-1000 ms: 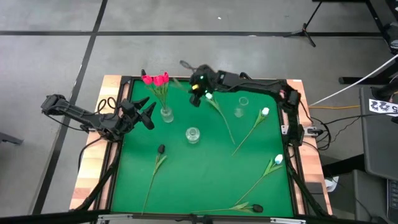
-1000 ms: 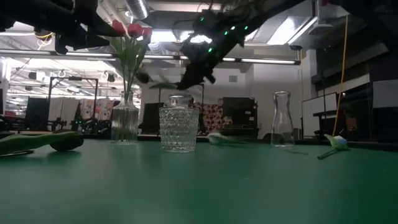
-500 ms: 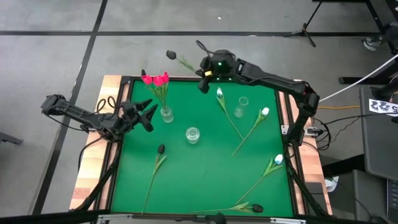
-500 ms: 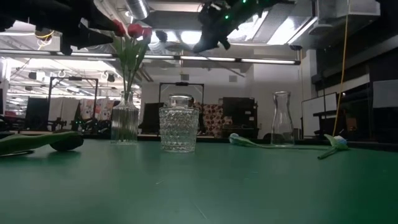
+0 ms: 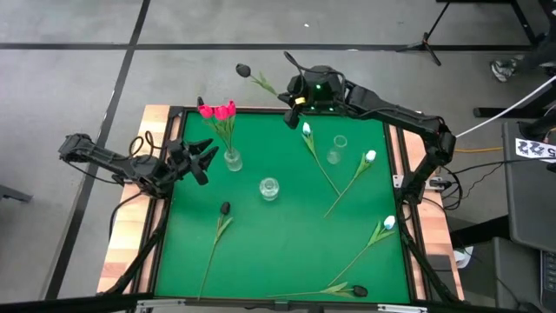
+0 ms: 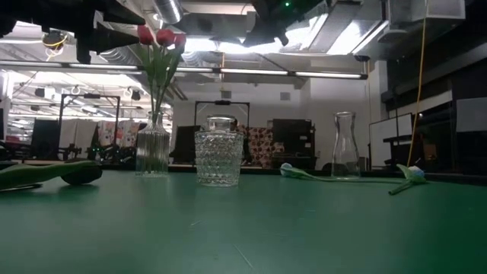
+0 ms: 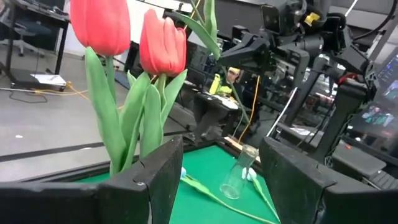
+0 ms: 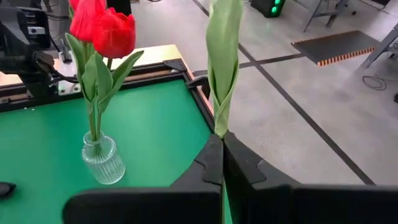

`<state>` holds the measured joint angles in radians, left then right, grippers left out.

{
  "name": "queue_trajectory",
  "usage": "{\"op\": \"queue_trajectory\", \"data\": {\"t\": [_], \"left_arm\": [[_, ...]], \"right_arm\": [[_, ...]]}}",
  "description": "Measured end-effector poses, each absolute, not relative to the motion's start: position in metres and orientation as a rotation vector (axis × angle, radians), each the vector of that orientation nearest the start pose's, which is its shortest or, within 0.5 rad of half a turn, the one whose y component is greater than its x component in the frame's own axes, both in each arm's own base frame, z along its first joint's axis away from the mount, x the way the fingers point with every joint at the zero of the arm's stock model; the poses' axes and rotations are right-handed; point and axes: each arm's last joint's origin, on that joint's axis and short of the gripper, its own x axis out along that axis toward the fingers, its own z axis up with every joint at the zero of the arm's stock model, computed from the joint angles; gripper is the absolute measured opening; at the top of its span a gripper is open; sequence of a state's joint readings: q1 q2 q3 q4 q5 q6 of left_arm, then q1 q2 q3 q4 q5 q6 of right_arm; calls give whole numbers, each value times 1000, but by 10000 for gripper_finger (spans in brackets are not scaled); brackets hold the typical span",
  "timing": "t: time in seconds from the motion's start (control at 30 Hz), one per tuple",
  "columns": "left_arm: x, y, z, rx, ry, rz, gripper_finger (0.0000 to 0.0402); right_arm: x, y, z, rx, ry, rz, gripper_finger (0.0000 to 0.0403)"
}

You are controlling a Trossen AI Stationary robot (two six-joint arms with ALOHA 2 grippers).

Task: Sort flowers into vase by color
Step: Put the top black tulip into the middle transparent vase

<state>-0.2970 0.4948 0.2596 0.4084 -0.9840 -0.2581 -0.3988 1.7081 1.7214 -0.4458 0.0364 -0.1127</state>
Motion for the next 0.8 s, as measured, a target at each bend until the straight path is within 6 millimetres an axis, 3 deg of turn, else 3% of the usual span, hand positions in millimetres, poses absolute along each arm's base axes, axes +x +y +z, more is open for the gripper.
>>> {"op": "queue_trajectory", "data": {"t": [0.2, 0.37, 0.6, 0.8], "left_arm": [[125, -15, 246, -394, -243, 563, 210], [126, -19, 256, -438, -319, 349, 210], [129, -19, 272, -357, -481, 331, 210], [155, -22, 291, -256, -454, 300, 210]], "right_arm": [[361, -131, 404, -86, 343, -316, 0], [363, -92, 429, -211, 191, -211, 0], [370, -39, 444, -270, 55, -70, 0], [369, -24, 464, -273, -162, 47, 0]]}}
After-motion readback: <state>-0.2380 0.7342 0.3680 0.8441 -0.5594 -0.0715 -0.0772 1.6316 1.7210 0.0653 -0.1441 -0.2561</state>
